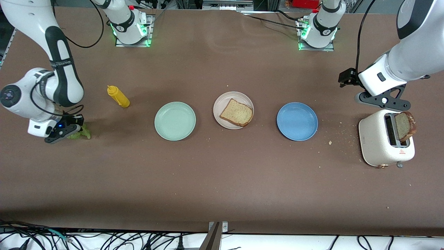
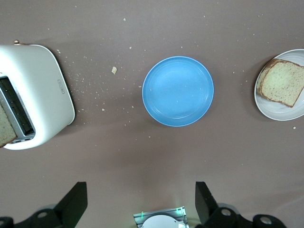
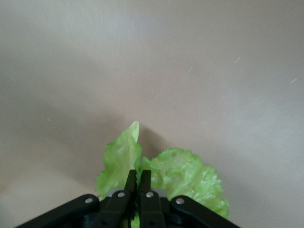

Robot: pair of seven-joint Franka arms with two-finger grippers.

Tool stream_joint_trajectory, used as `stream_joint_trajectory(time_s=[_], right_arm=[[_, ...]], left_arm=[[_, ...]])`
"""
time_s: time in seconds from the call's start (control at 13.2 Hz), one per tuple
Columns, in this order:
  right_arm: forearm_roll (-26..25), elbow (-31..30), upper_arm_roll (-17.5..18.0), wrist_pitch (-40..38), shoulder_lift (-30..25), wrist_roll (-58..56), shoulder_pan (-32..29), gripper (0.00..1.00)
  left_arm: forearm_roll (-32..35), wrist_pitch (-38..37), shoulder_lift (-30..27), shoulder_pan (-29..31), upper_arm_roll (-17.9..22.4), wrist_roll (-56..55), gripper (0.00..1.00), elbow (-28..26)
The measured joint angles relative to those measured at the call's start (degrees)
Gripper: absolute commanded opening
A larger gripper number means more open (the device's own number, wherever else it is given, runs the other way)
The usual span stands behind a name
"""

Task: Make sandwich in beige plate with both arms
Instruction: 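Lower the right gripper onto the green lettuce leaf and grasp it, then carry the lettuce leaf onto the bread on the beige plate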

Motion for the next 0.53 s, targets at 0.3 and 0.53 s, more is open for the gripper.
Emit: stream_joint_trajectory(time_s=[0.3, 0.53], right_arm=[[-3.8, 12.9, 2.8, -19.3, -2.5, 16.2, 0.0, 0.00], [-4.1, 18.7, 7.5, -28.6, -3.9, 34.9, 0.7, 0.00]], left_arm=[[0.0, -0.2, 0.0, -0.1, 0.0, -0.1, 1.00, 0.0], [0.0, -0.2, 0.1, 0.1, 0.1, -0.6, 1.00, 0.0]])
